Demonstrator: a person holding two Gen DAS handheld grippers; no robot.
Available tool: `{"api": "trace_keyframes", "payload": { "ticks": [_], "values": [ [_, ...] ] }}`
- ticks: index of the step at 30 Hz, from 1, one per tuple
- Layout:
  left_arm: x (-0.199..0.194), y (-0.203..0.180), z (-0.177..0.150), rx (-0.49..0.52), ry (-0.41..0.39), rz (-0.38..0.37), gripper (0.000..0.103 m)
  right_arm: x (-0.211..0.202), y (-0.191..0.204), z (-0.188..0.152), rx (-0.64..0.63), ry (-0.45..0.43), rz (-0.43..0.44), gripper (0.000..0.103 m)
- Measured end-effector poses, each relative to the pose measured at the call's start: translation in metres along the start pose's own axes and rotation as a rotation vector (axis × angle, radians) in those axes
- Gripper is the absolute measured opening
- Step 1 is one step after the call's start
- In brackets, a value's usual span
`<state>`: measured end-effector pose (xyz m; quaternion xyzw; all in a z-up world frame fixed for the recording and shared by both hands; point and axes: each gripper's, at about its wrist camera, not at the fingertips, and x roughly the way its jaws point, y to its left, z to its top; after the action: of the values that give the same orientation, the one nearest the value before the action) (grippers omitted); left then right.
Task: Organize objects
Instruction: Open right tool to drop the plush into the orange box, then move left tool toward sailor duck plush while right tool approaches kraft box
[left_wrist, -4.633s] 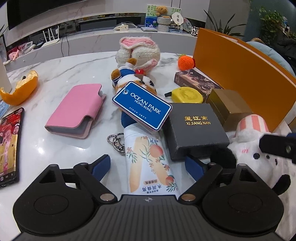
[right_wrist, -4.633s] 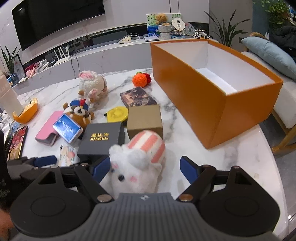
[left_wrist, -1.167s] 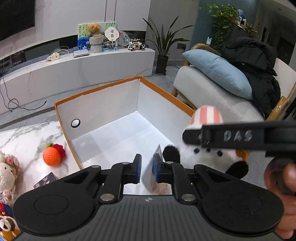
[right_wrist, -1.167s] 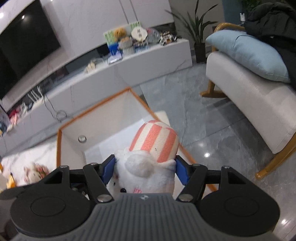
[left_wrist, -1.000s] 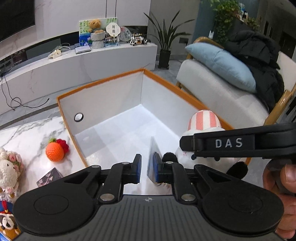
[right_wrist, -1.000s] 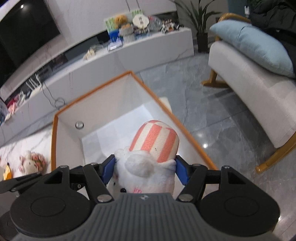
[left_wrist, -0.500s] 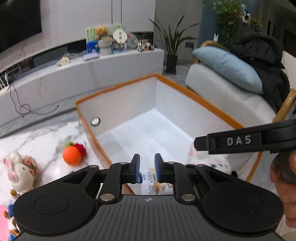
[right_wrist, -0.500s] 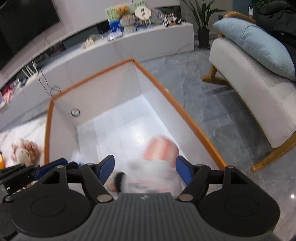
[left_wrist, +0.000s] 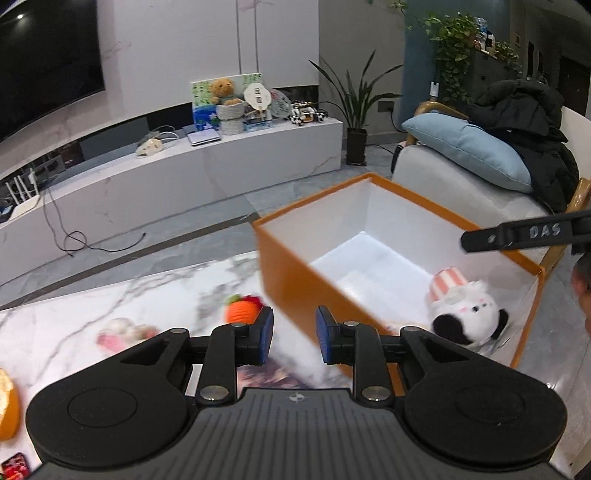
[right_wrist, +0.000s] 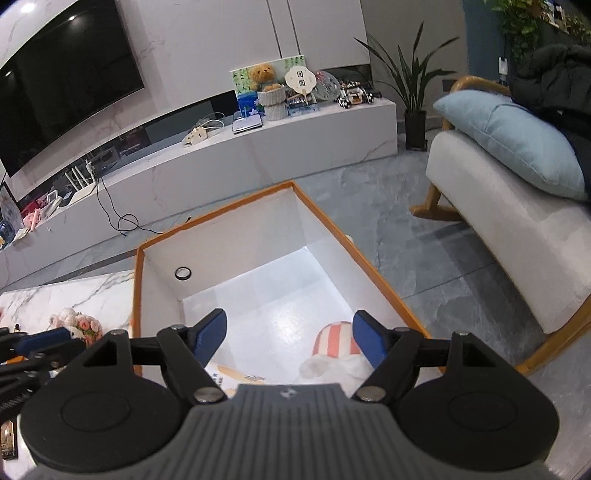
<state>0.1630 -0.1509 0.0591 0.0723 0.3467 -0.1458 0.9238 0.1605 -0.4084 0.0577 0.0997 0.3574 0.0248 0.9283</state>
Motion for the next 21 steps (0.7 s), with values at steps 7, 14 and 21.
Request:
{"api": "trace_keyframes", "payload": {
  "ticks": [7,14,21],
  "values": [
    [-0.012,0.046,-0.022,-0.010,0.003,0.013,0.033,-0.019,0.036,-0.005,-0.032,-0.072,0.024,0.077],
    [-0.015,0.092,-0.054,-0.043,0.002,0.016,0.045,-0.025,0.084,-0.022,-0.127,-0.108,0.091,0.077],
    [-0.003,0.131,-0.086,-0.108,0.044,0.030,0.051,-0.014,0.140,-0.046,-0.237,-0.097,0.163,0.078]
  ]
}}
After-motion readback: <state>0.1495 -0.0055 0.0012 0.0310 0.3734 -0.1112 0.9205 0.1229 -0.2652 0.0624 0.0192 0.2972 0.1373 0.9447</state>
